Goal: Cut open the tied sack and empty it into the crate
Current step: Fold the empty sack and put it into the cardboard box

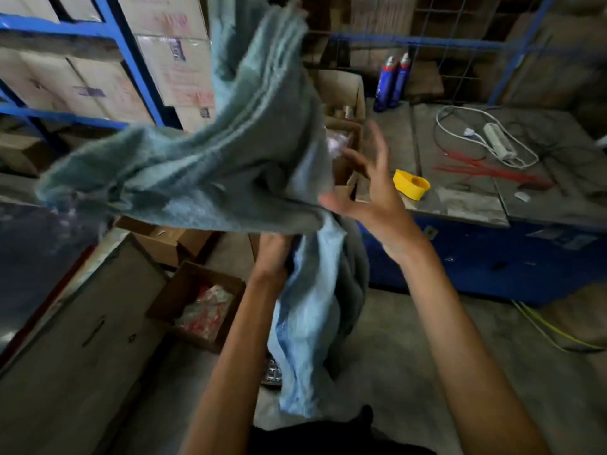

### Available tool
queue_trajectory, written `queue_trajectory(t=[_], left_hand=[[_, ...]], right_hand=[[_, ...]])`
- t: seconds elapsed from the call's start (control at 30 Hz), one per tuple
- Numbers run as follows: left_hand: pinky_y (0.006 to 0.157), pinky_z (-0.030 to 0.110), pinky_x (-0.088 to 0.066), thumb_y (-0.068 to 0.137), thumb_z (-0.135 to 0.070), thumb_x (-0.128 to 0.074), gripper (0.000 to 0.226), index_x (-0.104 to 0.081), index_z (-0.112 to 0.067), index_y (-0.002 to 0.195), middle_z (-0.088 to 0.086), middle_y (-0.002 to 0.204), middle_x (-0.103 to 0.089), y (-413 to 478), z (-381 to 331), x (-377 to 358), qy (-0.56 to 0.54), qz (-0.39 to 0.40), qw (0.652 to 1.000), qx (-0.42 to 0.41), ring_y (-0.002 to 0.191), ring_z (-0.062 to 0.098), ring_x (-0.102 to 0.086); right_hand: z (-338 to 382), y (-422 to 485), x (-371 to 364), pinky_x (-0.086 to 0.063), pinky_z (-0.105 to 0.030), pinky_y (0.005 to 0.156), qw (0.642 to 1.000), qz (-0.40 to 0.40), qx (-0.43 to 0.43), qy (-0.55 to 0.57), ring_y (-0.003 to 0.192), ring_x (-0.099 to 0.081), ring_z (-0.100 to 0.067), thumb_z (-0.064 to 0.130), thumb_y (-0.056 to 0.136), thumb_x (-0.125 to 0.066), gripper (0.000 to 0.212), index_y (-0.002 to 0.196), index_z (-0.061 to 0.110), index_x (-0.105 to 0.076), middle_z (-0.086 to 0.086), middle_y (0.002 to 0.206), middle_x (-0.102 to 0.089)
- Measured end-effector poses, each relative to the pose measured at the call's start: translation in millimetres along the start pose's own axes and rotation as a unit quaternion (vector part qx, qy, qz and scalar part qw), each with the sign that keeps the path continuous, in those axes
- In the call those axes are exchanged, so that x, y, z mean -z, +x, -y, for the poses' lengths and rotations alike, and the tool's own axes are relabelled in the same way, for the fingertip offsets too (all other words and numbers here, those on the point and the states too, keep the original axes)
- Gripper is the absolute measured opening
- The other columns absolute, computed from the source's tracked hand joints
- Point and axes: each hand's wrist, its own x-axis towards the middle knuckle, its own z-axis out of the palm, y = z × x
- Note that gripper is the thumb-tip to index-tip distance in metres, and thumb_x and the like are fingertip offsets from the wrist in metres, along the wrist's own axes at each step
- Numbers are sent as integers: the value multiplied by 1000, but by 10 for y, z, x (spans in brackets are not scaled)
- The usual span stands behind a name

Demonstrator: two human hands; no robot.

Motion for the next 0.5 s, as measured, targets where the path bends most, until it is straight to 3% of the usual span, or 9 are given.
queue_trajectory(t=[0.03,0.07,0.13,0.17,0.23,0.3,0.37,0.43,0.5], left_hand=[[91,32,-51,94,-20,-61,17,-59,-14,109,0,101,-65,31,-52,24,-49,1,998,-48,111,21,-58],[98,37,-52,83,-28,-71,46,-58,-9,122,10,114,-68,54,-124,54,-99,-18,992,-74,117,26,-61],[111,52,-47,65,-39,-84,86,-56,-1,136,25,136,-62,168,-299,112,-177,-65,979,-73,129,37,-59],[112,57,-45,58,-42,-90,96,-56,-2,139,27,139,-60,257,-377,138,-209,-28,976,-49,131,41,-58],[108,59,-47,47,-46,-97,105,-59,-5,137,25,135,-64,265,-576,76,-258,19,966,-15,126,42,-62],[102,56,-53,63,-44,-92,84,-64,-3,130,22,126,-71,166,-803,-69,-268,21,962,-41,116,39,-68],[91,47,-60,88,-34,-73,47,-68,-1,121,20,109,-76,125,-944,-173,-265,35,962,-55,100,34,-74],[97,52,-57,90,-30,-72,50,-63,-1,129,21,119,-73,99,-1073,-172,-267,64,959,-68,109,36,-71],[99,54,-56,83,-31,-81,61,-60,-1,132,21,127,-71,105,-1187,-35,-245,46,963,-104,115,37,-70]], right_hand=[[-62,-113,129,-41,-27,112,1000,24,-16,10,147,-30,-7,42,51,-94,140,157,38,-2,-2,163,-22],[-180,-238,229,-35,-33,117,997,54,-48,-20,150,-19,-6,50,45,-94,149,155,43,6,3,165,-12],[-564,-438,266,-13,-49,125,966,112,-138,-190,152,0,-8,60,36,-92,163,151,46,23,13,165,7],[-761,-521,195,-2,-54,125,936,123,-178,-279,153,9,-13,64,33,-91,168,148,45,30,13,165,17],[-1099,-620,-69,7,-53,123,915,104,-187,-342,153,16,-17,72,25,-88,177,146,39,36,9,164,25],[-1288,-622,-342,-9,-42,125,940,50,-162,-297,154,-3,-16,73,20,-88,181,154,29,25,6,167,8],[-1413,-559,-536,-26,-25,115,961,23,-186,-204,145,-29,-12,49,38,-99,157,158,17,-2,4,160,-25],[-1469,-474,-578,-38,-24,106,971,1,-194,-138,133,-49,-17,26,61,-95,106,148,9,-37,-1,141,-52],[-1445,-401,-467,-51,-17,89,973,-50,-194,-115,115,-65,-19,15,71,-88,61,124,3,-61,-5,119,-68]])
